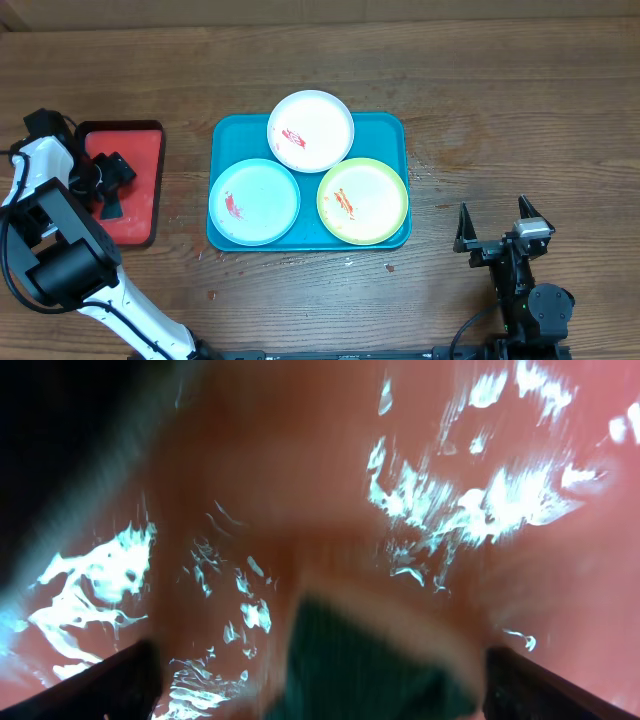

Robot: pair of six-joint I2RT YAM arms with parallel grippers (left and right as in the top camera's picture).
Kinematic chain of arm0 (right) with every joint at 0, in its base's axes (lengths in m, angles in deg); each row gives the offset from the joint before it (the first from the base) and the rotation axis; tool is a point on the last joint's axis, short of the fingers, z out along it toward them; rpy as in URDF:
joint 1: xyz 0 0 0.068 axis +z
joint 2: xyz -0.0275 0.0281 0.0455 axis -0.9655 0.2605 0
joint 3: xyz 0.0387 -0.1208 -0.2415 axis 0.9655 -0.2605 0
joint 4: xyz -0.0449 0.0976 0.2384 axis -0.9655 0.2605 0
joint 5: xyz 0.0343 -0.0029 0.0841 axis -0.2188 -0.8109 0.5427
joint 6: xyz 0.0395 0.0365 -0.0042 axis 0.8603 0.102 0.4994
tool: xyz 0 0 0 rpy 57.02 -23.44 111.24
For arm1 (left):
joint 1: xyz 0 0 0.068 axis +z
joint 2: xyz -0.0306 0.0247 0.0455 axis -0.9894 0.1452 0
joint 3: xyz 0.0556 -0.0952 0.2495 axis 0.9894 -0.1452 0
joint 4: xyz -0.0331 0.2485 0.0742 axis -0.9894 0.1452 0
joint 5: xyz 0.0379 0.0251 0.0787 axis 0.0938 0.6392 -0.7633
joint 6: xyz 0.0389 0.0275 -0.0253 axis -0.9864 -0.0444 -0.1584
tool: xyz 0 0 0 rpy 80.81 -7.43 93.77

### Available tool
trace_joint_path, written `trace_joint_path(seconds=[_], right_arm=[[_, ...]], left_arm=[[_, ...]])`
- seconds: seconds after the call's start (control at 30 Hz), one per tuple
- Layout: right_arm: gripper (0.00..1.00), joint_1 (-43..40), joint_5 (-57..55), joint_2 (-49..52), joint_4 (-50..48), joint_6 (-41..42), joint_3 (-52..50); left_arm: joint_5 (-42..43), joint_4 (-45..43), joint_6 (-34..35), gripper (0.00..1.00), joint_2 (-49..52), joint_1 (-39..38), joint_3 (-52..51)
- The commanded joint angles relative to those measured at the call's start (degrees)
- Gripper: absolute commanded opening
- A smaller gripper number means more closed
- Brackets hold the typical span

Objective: Clean dirty plates on tray and stack at the side
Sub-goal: 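Dip and rub the sponge in the soapy red tray with the left gripper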

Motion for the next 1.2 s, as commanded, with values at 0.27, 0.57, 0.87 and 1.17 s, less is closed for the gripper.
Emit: trace_joint_path(seconds=[0.27,0.57,0.87,1.17], right_arm=[[1.00,-0.1,-0.3,-0.5,-0.2,-0.1,-0.6],[1.00,-0.1,-0.3,-0.5,-0.2,-0.1,-0.6],[1.00,-0.1,-0.3,-0.5,-0.2,-0.1,-0.6],[1.00,-0.1,-0.3,-0.5,-0.2,-0.1,-0.6]], left_arm=[[-0.7,10.3,-0.7,0.17,2.7,-0.5,-2.0],[-0.8,7.0,-0.7,1.00,2.7,-0.5,-2.0],[-1.0,1.5,-0.7,0.62,2.7,-0.5,-2.0],[-1.0,3.5,-0.7,0.04,2.7,-0.5,-0.3]])
